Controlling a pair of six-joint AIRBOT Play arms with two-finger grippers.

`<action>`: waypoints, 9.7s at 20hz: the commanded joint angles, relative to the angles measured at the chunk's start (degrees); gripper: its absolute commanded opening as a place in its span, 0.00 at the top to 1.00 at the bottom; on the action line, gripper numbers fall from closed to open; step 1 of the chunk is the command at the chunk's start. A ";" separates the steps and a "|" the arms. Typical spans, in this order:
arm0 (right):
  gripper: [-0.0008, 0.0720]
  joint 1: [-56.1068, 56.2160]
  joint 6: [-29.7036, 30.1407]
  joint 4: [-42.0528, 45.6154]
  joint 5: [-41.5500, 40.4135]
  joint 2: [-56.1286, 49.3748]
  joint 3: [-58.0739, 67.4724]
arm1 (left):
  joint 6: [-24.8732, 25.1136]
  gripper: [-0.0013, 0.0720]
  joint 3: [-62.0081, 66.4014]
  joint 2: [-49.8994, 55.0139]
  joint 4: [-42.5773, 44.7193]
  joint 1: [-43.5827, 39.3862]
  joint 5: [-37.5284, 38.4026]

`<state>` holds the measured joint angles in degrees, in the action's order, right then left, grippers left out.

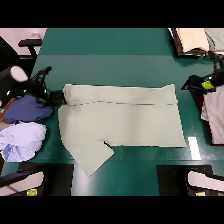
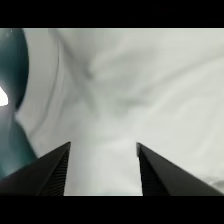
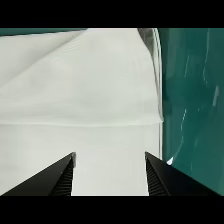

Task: Fold the shirts.

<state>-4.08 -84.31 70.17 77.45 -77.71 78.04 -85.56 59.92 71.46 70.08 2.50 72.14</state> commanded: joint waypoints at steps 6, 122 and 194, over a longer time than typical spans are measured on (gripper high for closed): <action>0.30 0.37 -0.02 -0.17 0.50 5.99 -0.28 | -9.03 0.30 -34.64 -29.62 -1.40 -0.02 4.22; 0.96 10.86 12.26 -33.03 4.72 1.81 14.36 | -3.17 0.95 28.63 35.50 -19.39 -36.24 -22.16; 0.96 -24.20 -2.67 -8.72 -10.99 -3.32 13.31 | 0.00 0.95 31.32 -3.89 -5.81 -10.82 -9.79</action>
<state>-18.61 -85.08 59.68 64.97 -83.35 91.29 -85.21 91.24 67.53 64.86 -8.25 63.05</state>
